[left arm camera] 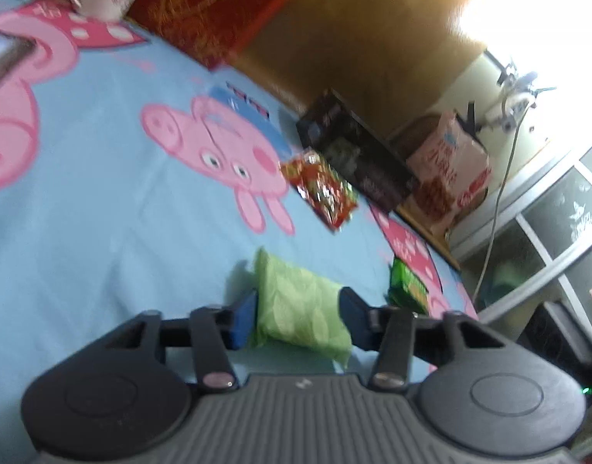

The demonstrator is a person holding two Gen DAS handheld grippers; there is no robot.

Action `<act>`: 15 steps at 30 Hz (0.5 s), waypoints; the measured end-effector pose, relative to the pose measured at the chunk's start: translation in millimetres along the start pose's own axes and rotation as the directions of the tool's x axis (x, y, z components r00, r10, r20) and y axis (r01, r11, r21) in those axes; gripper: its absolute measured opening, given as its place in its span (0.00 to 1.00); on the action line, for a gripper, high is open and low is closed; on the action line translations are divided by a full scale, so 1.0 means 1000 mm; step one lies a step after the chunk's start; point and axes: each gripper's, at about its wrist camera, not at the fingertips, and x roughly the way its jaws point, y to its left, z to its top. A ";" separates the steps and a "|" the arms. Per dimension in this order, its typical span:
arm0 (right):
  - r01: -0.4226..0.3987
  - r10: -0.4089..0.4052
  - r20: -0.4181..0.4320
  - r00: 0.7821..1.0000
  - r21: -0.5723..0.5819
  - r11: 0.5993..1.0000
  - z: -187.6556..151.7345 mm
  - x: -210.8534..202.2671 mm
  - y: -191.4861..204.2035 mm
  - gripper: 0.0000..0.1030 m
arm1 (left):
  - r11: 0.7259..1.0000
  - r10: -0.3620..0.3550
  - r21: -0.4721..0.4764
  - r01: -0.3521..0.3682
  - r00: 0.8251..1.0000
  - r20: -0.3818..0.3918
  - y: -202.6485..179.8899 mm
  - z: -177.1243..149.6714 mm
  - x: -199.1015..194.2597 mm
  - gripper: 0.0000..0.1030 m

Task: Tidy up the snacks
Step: 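Close the left gripper on the light green pack and lift it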

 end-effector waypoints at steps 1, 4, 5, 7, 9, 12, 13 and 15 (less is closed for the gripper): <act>0.000 0.000 -0.003 1.000 0.003 1.000 0.001 -0.001 -0.001 0.31 | 1.000 0.000 0.016 0.000 1.000 -0.018 -0.005 -0.001 0.006 0.41; 0.024 -0.024 -0.008 1.000 0.013 1.000 -0.005 -0.012 -0.008 0.29 | 0.997 -0.041 0.066 0.045 0.997 -0.060 -0.020 -0.002 0.019 0.41; 0.015 -0.015 -0.012 1.000 0.026 1.000 -0.008 -0.018 -0.011 0.26 | 0.993 -0.093 0.062 0.099 0.992 -0.091 -0.024 -0.003 0.025 0.41; 0.005 -0.005 -0.011 1.000 0.027 1.000 -0.021 -0.035 -0.017 0.26 | 0.981 -0.166 0.070 0.178 0.974 -0.154 -0.039 -0.009 0.039 0.42; 0.005 -0.005 -0.004 1.000 0.046 0.999 -0.035 -0.053 -0.024 0.25 | 0.971 -0.191 0.106 0.216 0.959 -0.207 -0.058 -0.015 0.056 0.42; 0.044 -0.044 0.002 0.999 0.118 0.992 -0.056 -0.083 -0.038 0.20 | 0.950 -0.231 0.136 0.280 0.927 -0.296 -0.084 -0.025 0.083 0.42; 0.071 -0.072 0.004 0.997 0.133 0.989 -0.063 -0.092 -0.041 0.20 | 0.944 -0.240 0.141 0.297 0.916 -0.321 -0.093 -0.030 0.091 0.43; 0.127 -0.131 0.011 0.991 0.179 0.976 -0.077 -0.112 -0.048 0.18 | 0.930 -0.260 0.149 0.335 0.889 -0.377 -0.112 -0.039 0.111 0.43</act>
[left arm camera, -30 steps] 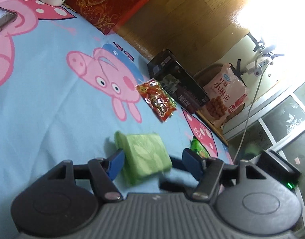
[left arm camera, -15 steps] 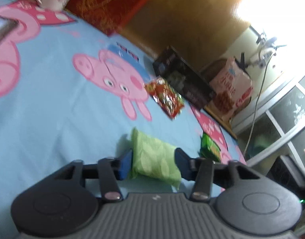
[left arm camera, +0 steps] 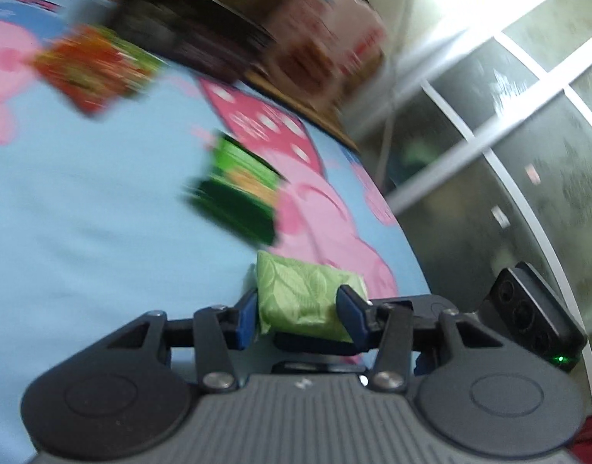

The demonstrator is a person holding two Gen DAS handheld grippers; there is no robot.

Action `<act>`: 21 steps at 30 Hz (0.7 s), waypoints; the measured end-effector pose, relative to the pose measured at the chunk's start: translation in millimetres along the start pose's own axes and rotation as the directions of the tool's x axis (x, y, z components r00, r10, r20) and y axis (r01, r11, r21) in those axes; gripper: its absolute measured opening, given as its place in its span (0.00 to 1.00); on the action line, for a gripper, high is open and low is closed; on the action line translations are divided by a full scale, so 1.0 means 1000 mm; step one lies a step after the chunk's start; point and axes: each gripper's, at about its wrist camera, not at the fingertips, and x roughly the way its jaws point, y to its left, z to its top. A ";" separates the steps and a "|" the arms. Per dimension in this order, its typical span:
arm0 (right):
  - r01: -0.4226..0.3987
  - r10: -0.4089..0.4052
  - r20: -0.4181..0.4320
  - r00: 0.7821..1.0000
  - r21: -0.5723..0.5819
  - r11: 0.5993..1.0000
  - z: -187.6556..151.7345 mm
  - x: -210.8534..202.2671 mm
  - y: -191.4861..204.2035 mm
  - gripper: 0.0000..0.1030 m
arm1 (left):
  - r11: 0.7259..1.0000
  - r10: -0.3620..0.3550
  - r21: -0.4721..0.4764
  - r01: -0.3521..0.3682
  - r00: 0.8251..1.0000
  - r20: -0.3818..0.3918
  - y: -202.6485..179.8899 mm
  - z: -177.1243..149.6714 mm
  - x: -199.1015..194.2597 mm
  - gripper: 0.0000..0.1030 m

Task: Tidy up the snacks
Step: 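Close the left gripper on the light green pack and lift it, then carry the light green pack into the metal tin and open the left gripper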

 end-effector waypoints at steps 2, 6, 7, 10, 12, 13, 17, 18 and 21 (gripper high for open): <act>0.071 -0.072 0.022 0.997 0.051 0.996 -0.011 -0.018 -0.013 0.18 | 0.999 -0.023 0.030 0.024 0.999 -0.044 -0.012 0.006 0.024 0.43; 0.272 -0.278 0.054 0.959 0.096 0.957 -0.020 -0.038 -0.033 0.36 | 0.992 0.041 0.125 -0.031 0.996 -0.074 -0.036 0.022 0.066 0.41; 0.330 -0.337 0.054 0.940 0.107 0.938 -0.022 -0.040 -0.038 0.42 | 0.990 0.059 0.133 -0.049 0.996 -0.070 -0.039 0.026 0.072 0.40; 0.460 -0.465 0.050 0.884 0.080 0.884 -0.029 -0.048 -0.049 0.50 | 0.985 0.099 0.151 -0.089 0.993 -0.061 -0.048 0.039 0.085 0.42; 0.474 -0.479 0.058 0.876 0.084 0.877 -0.035 -0.055 -0.056 0.54 | 0.982 0.108 0.165 -0.097 0.992 -0.058 -0.054 0.044 0.087 0.46; 0.472 -0.478 0.063 0.876 0.090 0.877 -0.037 -0.059 -0.058 0.54 | 0.981 0.107 0.169 -0.095 0.992 -0.063 -0.056 0.044 0.088 0.48; 0.453 -0.459 0.081 0.885 0.088 0.887 -0.040 -0.066 -0.066 0.55 | 0.978 0.132 0.174 -0.115 0.987 -0.090 -0.062 0.044 0.095 0.56; 0.441 -0.448 0.084 0.890 0.087 0.893 -0.039 -0.066 -0.068 0.58 | 0.979 0.136 0.168 -0.118 0.986 -0.100 -0.062 0.044 0.097 0.56; 0.404 -0.407 0.087 0.910 0.051 0.914 -0.032 -0.058 -0.074 0.64 | 0.979 0.139 0.168 -0.120 0.984 -0.108 -0.063 0.043 0.100 0.56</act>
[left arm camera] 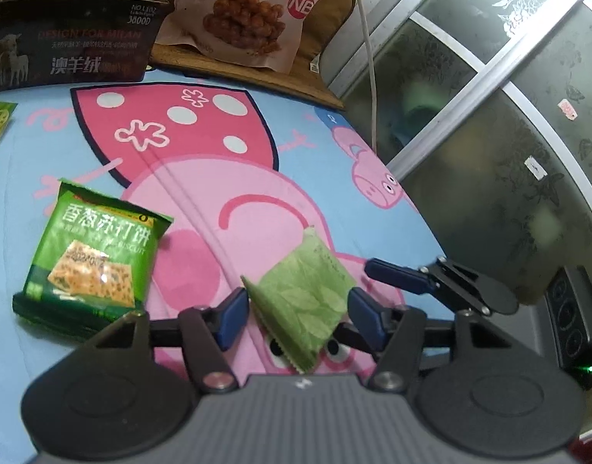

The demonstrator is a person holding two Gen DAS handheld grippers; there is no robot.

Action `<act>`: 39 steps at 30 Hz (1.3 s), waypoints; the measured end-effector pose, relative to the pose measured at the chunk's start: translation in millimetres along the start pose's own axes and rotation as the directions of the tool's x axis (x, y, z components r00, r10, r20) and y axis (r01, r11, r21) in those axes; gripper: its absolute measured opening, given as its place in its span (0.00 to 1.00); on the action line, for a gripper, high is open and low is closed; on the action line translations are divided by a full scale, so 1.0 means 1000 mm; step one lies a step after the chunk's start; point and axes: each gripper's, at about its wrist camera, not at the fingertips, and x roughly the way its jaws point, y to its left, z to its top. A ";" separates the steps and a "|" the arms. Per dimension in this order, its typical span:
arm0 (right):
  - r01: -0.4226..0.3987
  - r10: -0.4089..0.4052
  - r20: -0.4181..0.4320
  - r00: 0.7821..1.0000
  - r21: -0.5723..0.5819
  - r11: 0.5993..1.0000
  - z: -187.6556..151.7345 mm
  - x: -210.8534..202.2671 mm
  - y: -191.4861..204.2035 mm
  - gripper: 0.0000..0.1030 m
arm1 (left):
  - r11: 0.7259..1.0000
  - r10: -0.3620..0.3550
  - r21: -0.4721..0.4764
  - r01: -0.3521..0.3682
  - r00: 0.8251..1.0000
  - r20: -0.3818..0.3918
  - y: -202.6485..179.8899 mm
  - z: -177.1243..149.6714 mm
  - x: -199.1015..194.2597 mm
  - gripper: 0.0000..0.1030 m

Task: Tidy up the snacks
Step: 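Carry the light green pack into the metal tin and open the left gripper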

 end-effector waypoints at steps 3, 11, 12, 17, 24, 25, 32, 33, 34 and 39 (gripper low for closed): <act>-0.086 0.086 -0.013 0.996 -0.012 0.996 0.006 0.014 0.004 0.53 | 1.000 0.000 0.014 0.000 1.000 -0.006 -0.003 0.004 0.005 0.50; -0.073 0.072 0.113 0.991 0.006 0.997 0.058 0.038 0.010 0.37 | 0.999 0.048 0.002 -0.049 0.990 0.133 0.017 0.055 -0.023 0.50; -0.076 0.075 0.138 0.988 0.001 0.997 0.071 0.043 0.010 0.37 | 0.998 0.058 0.003 -0.059 0.985 0.163 0.020 0.063 -0.031 0.50; -0.079 0.096 0.216 0.972 -0.088 0.993 0.132 0.083 0.021 0.37 | 0.991 0.131 -0.028 -0.128 0.946 0.297 0.047 0.109 -0.064 0.50; -0.153 0.162 0.212 0.964 -0.059 0.986 0.201 0.179 0.017 0.37 | 0.965 0.262 -0.127 -0.230 0.884 0.387 0.110 0.168 -0.077 0.53; -0.157 0.163 0.201 0.966 -0.044 0.987 0.207 0.193 0.016 0.37 | 0.958 0.285 -0.146 -0.246 0.876 0.390 0.119 0.175 -0.074 0.55; -0.123 0.117 0.176 0.977 0.021 0.992 0.221 0.244 0.021 0.46 | 0.915 0.394 -0.265 -0.305 0.821 0.414 0.163 0.189 -0.071 0.72; -0.126 0.118 0.185 0.976 0.033 0.991 0.218 0.238 0.019 0.46 | 0.919 0.384 -0.261 -0.295 0.820 0.425 0.164 0.185 -0.077 0.72; -0.130 0.120 0.199 0.973 0.039 0.991 0.215 0.230 0.018 0.47 | 0.923 0.378 -0.252 -0.292 0.816 0.438 0.163 0.179 -0.084 0.72; -0.240 0.219 0.197 0.956 0.090 0.967 0.198 0.194 0.013 0.49 | 0.917 0.392 -0.262 -0.302 0.807 0.442 0.169 0.136 -0.113 0.73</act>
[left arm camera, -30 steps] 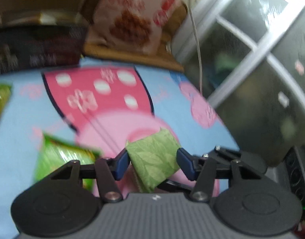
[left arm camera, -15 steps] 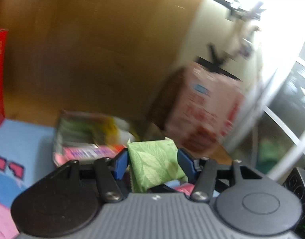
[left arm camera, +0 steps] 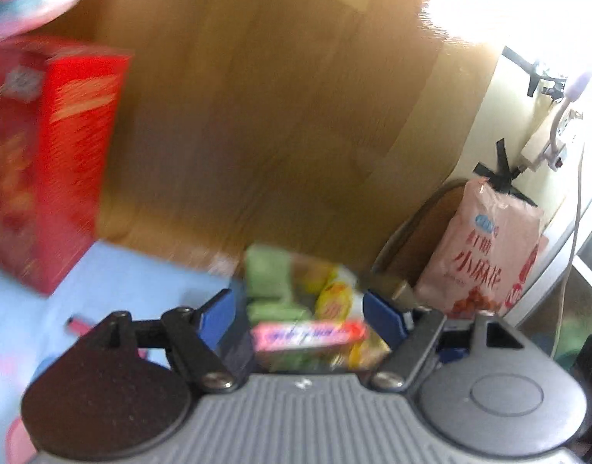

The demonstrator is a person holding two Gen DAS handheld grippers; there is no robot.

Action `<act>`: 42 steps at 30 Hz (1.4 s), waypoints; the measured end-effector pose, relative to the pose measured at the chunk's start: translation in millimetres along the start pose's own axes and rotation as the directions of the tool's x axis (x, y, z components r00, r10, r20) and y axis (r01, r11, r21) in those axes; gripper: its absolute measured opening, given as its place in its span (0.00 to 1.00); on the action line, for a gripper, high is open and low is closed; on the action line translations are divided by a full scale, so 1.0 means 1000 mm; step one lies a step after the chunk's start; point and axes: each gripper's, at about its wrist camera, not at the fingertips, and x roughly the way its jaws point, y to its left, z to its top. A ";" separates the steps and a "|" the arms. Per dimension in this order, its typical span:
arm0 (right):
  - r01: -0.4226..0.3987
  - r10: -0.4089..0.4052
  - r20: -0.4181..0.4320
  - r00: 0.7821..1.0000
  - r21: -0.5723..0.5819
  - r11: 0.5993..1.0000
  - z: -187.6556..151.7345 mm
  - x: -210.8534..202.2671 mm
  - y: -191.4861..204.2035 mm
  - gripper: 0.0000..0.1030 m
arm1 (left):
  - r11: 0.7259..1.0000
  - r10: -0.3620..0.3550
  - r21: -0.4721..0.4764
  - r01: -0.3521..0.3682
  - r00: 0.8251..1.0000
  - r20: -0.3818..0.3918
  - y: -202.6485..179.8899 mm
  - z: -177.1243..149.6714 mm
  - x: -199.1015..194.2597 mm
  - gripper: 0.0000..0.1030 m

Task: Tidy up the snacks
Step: 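Carry the light green pack into the metal tin and open the left gripper, then grasp the green gummy candy bag with the left gripper and lift it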

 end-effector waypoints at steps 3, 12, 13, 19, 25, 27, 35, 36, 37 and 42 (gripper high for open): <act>-0.065 0.066 -0.041 0.997 0.015 0.998 -0.009 -0.009 0.005 0.56 | 0.999 0.020 -0.024 -0.021 0.998 -0.054 0.021 -0.020 -0.007 0.73; -0.114 0.140 -0.306 0.941 0.103 0.988 -0.035 0.021 0.025 0.55 | 0.994 0.037 -0.092 -0.055 0.981 -0.189 0.034 -0.071 -0.011 0.40; -0.112 0.151 -0.350 0.925 0.128 0.985 -0.040 0.026 0.027 0.53 | 0.995 0.044 -0.080 -0.060 0.980 -0.195 0.031 -0.075 -0.014 0.32; -0.207 0.208 -0.396 0.894 0.047 0.977 -0.056 0.008 0.085 0.44 | 0.999 0.022 -0.043 -0.032 0.973 -0.230 0.021 -0.105 -0.047 0.28; -0.297 0.246 -0.429 0.869 -0.054 0.953 -0.082 -0.025 0.137 0.46 | 0.995 -0.035 -0.098 0.016 0.978 -0.205 0.029 -0.142 -0.104 0.28; -0.331 0.257 -0.426 0.867 -0.109 0.937 -0.089 -0.039 0.156 0.48 | 0.994 -0.048 -0.102 0.029 0.980 -0.191 0.029 -0.154 -0.125 0.28; -0.354 0.268 -0.402 0.875 -0.156 0.922 -0.087 -0.064 0.164 0.49 | 0.979 -0.049 -0.203 0.019 0.988 -0.146 0.058 -0.165 -0.170 0.42; -0.322 0.252 -0.386 0.888 -0.128 0.938 -0.080 -0.059 0.154 0.49 | 0.973 -0.049 -0.230 0.015 0.989 -0.142 0.064 -0.161 -0.169 0.42; -0.296 0.241 -0.373 0.896 -0.095 0.951 -0.074 -0.053 0.145 0.49 | 0.964 -0.065 -0.263 0.027 0.988 -0.137 0.071 -0.156 -0.166 0.43; -0.117 0.169 -0.356 0.919 0.162 0.980 -0.047 -0.008 0.085 0.49 | 0.931 -0.087 -0.363 0.044 0.991 -0.103 0.084 -0.134 -0.135 0.55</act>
